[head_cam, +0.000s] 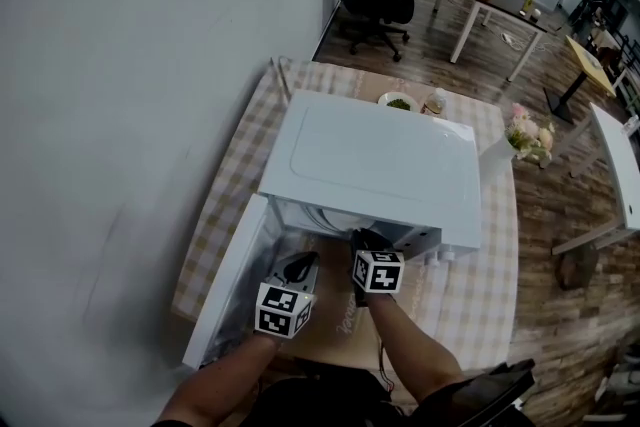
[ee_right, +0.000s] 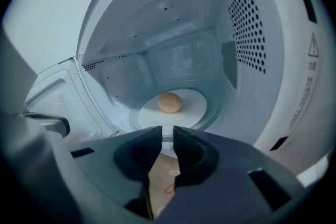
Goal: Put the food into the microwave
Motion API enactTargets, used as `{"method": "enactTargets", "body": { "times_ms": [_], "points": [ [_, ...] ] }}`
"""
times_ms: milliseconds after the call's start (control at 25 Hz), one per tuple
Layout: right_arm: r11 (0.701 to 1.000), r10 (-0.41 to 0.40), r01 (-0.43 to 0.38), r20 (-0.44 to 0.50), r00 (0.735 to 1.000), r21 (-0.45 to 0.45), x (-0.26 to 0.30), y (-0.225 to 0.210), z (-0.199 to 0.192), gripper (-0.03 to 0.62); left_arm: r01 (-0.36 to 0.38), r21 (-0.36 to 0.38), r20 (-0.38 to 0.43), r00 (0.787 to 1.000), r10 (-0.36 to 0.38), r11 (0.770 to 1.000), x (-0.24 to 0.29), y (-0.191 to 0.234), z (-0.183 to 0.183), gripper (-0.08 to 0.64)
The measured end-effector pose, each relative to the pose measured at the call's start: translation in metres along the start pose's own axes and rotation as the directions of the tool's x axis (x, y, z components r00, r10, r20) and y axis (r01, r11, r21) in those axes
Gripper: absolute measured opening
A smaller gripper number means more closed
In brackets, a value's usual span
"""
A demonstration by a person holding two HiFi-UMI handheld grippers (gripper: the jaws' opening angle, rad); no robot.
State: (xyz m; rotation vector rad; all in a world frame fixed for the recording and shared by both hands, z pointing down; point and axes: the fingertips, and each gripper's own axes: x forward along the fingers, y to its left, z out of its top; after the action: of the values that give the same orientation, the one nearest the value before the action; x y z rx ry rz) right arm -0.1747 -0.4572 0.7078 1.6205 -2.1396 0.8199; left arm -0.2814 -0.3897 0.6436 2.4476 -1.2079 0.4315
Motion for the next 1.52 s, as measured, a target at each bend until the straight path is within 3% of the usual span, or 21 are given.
{"method": "enactTargets", "body": {
  "times_ms": [280, 760, 1240, 1520],
  "points": [
    [0.998, -0.006, 0.005, -0.020, 1.000, -0.056, 0.013, 0.005, 0.011, 0.071, -0.013, -0.005, 0.012, 1.000, 0.013, 1.000, -0.002, 0.007, 0.005, 0.008],
    [0.999, 0.024, -0.024, 0.014, 1.000, -0.038, 0.009, 0.007, 0.017, 0.072, -0.011, -0.008, 0.042, 0.999, 0.011, 1.000, -0.013, 0.003, 0.012, 0.008],
    [0.981, 0.189, -0.193, 0.098, 0.977, 0.029, -0.071, 0.046, 0.010, 0.009, 0.042, 0.020, 0.094, 0.995, -0.044, 0.999, -0.052, -0.027, 0.019, 0.008],
    [0.966, 0.259, -0.254, 0.164, 0.952, -0.052, -0.125, 0.075, 0.025, 0.009, 0.079, 0.079, 0.148, 0.985, -0.090, 0.994, -0.080, -0.051, 0.031, 0.008]
  ]
}}
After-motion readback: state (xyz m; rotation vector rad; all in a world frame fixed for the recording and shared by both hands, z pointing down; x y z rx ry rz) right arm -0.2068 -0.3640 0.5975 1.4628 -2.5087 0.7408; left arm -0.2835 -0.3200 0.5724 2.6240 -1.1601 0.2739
